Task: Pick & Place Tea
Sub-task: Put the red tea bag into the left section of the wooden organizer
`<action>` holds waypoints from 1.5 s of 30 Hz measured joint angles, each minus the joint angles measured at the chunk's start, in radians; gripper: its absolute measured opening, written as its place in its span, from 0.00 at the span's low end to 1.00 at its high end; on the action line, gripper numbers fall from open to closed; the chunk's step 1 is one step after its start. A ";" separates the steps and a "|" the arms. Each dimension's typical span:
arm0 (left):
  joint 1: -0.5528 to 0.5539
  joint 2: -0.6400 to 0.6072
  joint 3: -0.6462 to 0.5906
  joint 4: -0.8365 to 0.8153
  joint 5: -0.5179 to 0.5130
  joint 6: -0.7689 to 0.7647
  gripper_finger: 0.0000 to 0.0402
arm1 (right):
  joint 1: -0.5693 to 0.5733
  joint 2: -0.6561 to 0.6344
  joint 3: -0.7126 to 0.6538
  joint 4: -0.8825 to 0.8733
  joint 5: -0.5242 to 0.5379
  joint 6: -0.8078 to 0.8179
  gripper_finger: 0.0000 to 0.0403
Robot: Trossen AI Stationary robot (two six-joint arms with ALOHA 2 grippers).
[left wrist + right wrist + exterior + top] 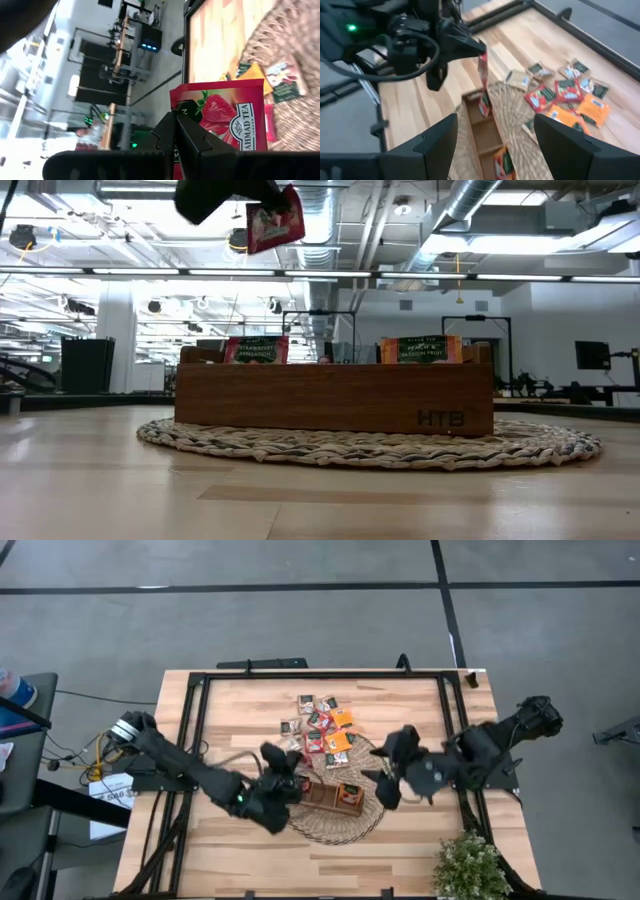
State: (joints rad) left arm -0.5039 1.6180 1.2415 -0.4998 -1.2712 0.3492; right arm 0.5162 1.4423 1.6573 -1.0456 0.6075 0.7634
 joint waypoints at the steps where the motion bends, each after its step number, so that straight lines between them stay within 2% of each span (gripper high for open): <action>1: -0.015 0.019 0.000 0.001 -0.012 0.000 0.00 | 0.015 0.010 0.000 -0.020 0.012 0.018 0.63; 9: -0.093 0.166 0.000 0.034 -0.067 -0.015 0.00 | 0.097 0.072 0.000 -0.053 0.034 0.101 0.63; 19: -0.105 0.265 0.000 0.027 -0.125 -0.168 0.00 | 0.135 0.085 0.000 -0.069 0.083 0.214 0.63; 26: -0.141 0.265 0.000 -0.026 -0.088 -0.256 0.00 | 0.172 0.085 0.000 -0.069 0.136 0.258 0.63; 35: -0.129 0.265 0.000 -0.257 0.000 -0.537 0.00 | 0.179 0.085 0.000 -0.068 0.185 0.260 0.63; 40: -0.124 0.268 0.000 -0.249 0.098 -0.557 0.00 | 0.179 0.085 0.000 -0.067 0.205 0.259 0.63; 45: -0.124 0.301 0.000 -0.259 0.095 -0.561 0.00 | 0.179 0.085 0.000 -0.060 0.211 0.259 0.63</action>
State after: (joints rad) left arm -0.6281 1.9190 1.2413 -0.7585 -1.1759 -0.2116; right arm 0.6952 1.5269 1.6573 -1.1055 0.8181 1.0229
